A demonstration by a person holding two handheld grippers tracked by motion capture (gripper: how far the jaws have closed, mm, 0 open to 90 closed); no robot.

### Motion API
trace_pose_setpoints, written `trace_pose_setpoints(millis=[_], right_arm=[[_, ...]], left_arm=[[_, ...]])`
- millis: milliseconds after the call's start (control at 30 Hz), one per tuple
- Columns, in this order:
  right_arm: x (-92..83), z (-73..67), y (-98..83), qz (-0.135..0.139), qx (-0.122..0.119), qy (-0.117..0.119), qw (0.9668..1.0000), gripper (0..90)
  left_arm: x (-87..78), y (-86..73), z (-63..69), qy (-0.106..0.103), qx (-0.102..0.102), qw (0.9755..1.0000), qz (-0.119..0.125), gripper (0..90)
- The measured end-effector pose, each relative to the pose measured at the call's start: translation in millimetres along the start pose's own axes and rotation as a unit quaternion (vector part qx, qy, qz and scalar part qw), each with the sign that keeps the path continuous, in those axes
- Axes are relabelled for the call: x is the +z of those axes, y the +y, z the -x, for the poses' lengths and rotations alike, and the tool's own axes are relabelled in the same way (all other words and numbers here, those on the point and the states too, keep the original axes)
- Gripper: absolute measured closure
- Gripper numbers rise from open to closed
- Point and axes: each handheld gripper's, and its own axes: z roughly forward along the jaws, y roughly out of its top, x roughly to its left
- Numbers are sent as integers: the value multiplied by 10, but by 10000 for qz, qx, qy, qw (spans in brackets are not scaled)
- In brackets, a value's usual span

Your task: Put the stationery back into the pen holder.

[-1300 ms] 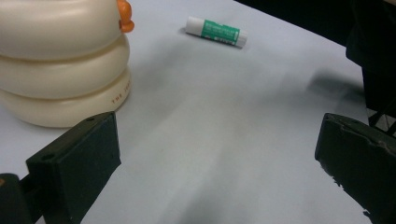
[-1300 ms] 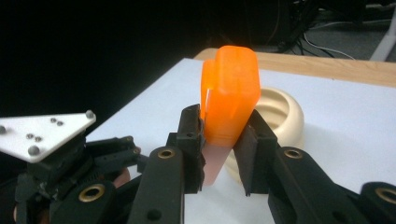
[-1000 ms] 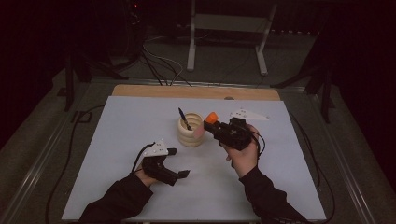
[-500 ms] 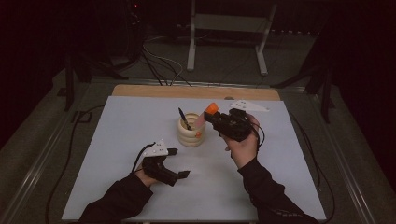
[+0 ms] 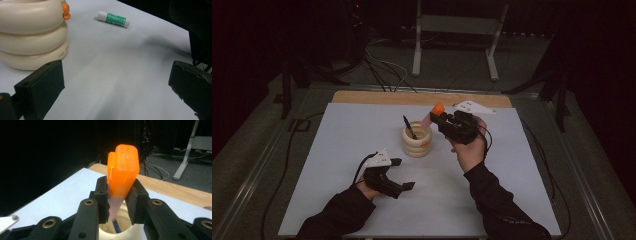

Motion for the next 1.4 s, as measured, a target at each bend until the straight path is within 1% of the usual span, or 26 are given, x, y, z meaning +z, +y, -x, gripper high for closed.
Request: trace_pose_setpoints(millis=[100,133,200,367,500,633,800,1067,1133,1400], right_arm=[[46,13,7,19,-183,-94,9998,729],[63,20,8,21,-201,-123,9997,729],[96,43,10,3,-134,-105,9999,729],[174,75,3,-50,-74,-132,9999,728],[245,81,-12,-122,-76,-155,9998,728],[314,82,-33,-204,-145,-215,9995,728],[396,96,-73,-309,-74,-191,9993,728],[507,92,-145,-528,-35,-184,9984,725],[518,92,-151,-549,-34,-191,9983,725],[614,74,-213,-803,-59,-215,9965,723]], left_arm=[[-2,0,0,-4,14,10000,10,7],[-3,0,2,1,26,10000,19,7],[-6,1,3,18,26,10000,37,7],[-21,0,-6,121,-1,9999,97,7],[-22,-6,-16,104,-15,9999,97,7],[-13,-11,-14,77,-12,10000,62,7],[-9,-15,-13,65,-8,10000,57,7],[-13,-16,-16,84,-25,9999,62,7],[-13,-16,-17,80,-29,9999,63,7],[-16,-15,-16,84,-13,10000,42,7]])
